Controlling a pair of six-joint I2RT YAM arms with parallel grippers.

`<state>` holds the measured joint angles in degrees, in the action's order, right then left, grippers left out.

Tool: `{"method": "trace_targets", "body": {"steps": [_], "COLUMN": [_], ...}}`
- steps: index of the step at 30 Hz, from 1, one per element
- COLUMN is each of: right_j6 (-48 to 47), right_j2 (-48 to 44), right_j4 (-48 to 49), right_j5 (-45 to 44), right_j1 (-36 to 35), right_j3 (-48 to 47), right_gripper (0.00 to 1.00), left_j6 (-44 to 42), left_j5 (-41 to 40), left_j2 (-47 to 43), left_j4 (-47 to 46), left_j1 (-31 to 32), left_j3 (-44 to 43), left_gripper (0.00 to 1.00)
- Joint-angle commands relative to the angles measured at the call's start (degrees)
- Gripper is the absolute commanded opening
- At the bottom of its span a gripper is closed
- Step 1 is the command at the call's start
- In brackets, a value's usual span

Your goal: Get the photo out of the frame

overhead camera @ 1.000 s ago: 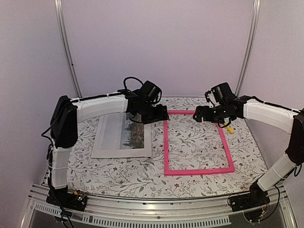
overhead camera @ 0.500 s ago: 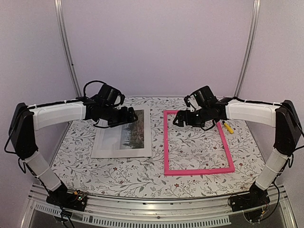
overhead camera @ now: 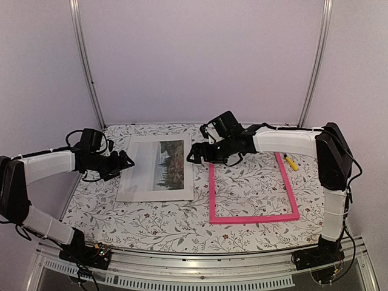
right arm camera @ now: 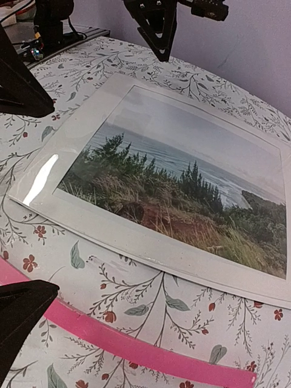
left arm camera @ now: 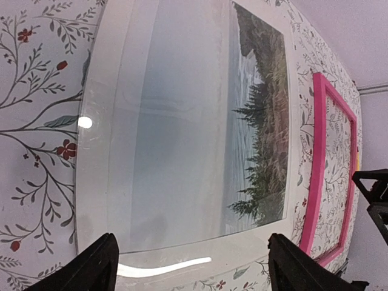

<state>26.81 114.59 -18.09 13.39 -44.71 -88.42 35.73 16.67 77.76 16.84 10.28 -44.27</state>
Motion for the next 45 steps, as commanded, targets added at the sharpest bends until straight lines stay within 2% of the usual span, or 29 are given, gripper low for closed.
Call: {"method": "trace_targets", "body": {"steps": [1, 8, 24, 31, 34, 45], "right_j6": [3.4, 6.4, 6.8, 5.9, 5.5, 5.0], "right_j2": [5.3, 12.8, 18.4, 20.4, 21.6, 23.8], "right_j4": [1.3, 1.9, 2.2, 2.3, 2.5, 6.2], "right_j5": [1.2, 2.1, 0.2, -4.9, -4.9, -2.7], "right_j1": [-1.3, -2.5, -2.9, -2.6, -2.1, 1.3], "right_j3": [-4.9, -10.8, -13.1, -16.7, -18.3, -19.6], "right_gripper": [0.96, 0.96, 0.96, 0.96, 0.96, 0.97], "left_j6": [-0.1, -1.2, 0.6, 2.7, 2.0, 5.2], "left_j5": [6.8, 8.9, 8.7, 7.3, 5.0, 6.3], "left_j2": [-1.0, 0.3, 2.3, 5.6, 8.9, 17.8], "left_j4": [-4.5, -5.3, -10.5, -12.4, -12.5, -16.9], "left_j1": [-3.2, -6.5, -7.6, -7.7, -8.5, -10.3], "left_j3": [2.1, 4.3, 9.1, 5.1, 2.4, -4.1], "left_gripper": [0.87, 0.88, 0.88, 0.88, 0.88, 0.88]}}
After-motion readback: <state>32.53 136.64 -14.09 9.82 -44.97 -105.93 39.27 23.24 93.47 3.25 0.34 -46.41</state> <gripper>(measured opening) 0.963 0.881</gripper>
